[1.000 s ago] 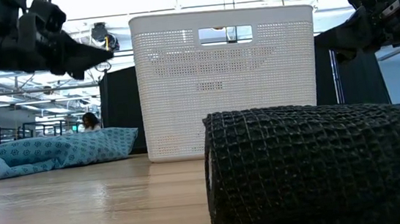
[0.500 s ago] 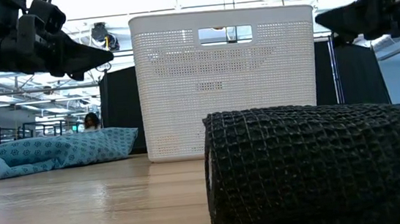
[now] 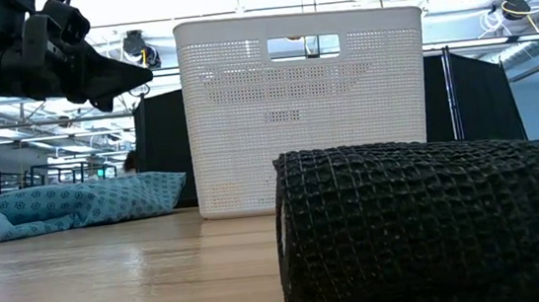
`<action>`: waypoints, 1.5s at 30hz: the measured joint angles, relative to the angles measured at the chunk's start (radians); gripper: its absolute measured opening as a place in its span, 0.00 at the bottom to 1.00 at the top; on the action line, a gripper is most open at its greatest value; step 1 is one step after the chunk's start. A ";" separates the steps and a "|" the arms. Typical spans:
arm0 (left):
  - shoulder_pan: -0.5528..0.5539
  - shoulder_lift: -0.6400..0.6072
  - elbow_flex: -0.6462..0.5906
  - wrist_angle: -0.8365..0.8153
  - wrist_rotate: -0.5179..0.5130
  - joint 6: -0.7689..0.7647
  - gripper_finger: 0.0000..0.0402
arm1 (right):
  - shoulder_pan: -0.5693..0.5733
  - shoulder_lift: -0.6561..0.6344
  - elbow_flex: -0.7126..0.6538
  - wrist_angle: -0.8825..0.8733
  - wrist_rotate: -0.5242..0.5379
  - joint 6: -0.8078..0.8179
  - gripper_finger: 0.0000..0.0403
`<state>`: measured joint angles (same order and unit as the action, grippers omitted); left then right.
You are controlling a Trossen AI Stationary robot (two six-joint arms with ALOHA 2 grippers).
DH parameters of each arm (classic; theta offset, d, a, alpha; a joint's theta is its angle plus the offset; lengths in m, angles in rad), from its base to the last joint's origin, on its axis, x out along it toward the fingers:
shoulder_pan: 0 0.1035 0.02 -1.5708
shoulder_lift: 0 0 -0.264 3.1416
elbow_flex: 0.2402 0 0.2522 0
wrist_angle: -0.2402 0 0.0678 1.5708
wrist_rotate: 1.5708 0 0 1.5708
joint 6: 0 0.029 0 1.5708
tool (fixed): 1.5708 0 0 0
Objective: Pick & place medical supplies in basket/bin
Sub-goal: Put the black rolled bandage in the white bin
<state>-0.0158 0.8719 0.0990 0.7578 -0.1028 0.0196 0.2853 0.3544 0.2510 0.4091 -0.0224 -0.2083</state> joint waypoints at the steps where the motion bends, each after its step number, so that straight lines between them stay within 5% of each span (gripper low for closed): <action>1: 0.000 0.000 0.000 0.000 0.000 -0.004 0.06 | 0.025 0.010 0.022 0.000 0.018 -0.014 0.00; 7: 0.000 0.000 0.000 0.002 0.000 -0.030 0.09 | 0.190 0.166 0.212 -0.079 0.141 -0.064 0.00; 17: 0.000 0.000 0.001 0.002 0.000 -0.059 0.03 | 0.399 0.623 0.486 -0.197 0.496 0.025 0.02; 29: 0.000 0.000 0.002 0.015 -0.002 -0.078 0.08 | 0.410 1.098 0.708 -0.267 0.490 0.359 0.44; 36: 0.000 0.000 0.002 0.016 -0.002 -0.077 0.09 | 0.405 1.226 0.813 -0.389 0.347 0.515 0.65; 45: 0.000 0.000 0.002 0.034 -0.002 -0.043 0.05 | 0.383 1.365 0.824 -0.399 0.279 0.617 0.78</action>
<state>-0.0154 0.8719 0.1005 0.7914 -0.1051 -0.0238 0.6681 1.7192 1.0752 0.0102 0.2569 0.4085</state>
